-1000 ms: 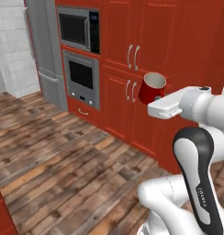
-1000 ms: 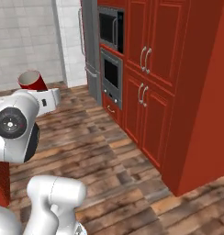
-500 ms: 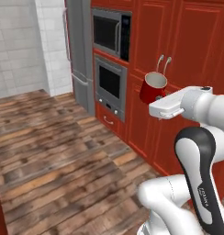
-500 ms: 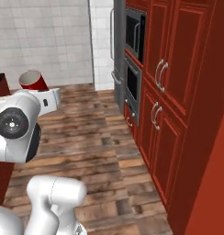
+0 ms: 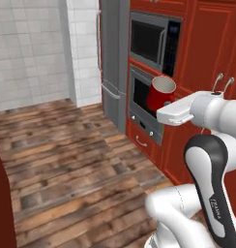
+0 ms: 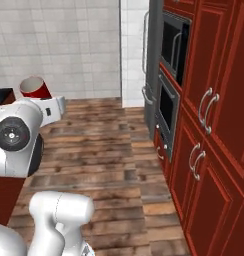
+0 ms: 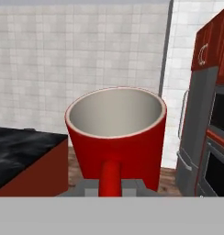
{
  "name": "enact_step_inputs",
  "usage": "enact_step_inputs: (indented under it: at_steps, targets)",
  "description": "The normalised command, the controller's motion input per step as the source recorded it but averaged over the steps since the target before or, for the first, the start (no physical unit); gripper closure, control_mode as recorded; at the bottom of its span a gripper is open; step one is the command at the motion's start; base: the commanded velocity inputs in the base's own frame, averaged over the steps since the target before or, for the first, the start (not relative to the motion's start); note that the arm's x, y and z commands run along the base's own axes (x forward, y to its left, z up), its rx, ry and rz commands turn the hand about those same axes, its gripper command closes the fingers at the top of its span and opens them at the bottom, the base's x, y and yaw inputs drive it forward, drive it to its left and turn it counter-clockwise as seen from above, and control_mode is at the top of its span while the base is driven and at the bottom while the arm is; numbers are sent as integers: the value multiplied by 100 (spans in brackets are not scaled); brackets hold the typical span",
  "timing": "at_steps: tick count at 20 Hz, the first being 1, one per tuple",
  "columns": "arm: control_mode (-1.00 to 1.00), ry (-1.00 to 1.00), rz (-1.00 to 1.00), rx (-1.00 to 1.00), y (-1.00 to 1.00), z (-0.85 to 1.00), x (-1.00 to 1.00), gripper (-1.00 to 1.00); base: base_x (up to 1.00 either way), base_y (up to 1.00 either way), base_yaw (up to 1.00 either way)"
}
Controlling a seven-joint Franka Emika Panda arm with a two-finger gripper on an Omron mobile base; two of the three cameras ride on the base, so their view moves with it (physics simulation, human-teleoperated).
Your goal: Open the cabinet directly in front. Then move the liquor and the mug to the dining counter with the candle on it.
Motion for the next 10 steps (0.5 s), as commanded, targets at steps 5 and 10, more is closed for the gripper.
enact_step_inputs:
  at_steps: [5,10]
  targets:
    - [100,0,0,0,0,0,0,100,100,34,8]
    - [100,0,0,0,0,0,0,100,100,30,6]
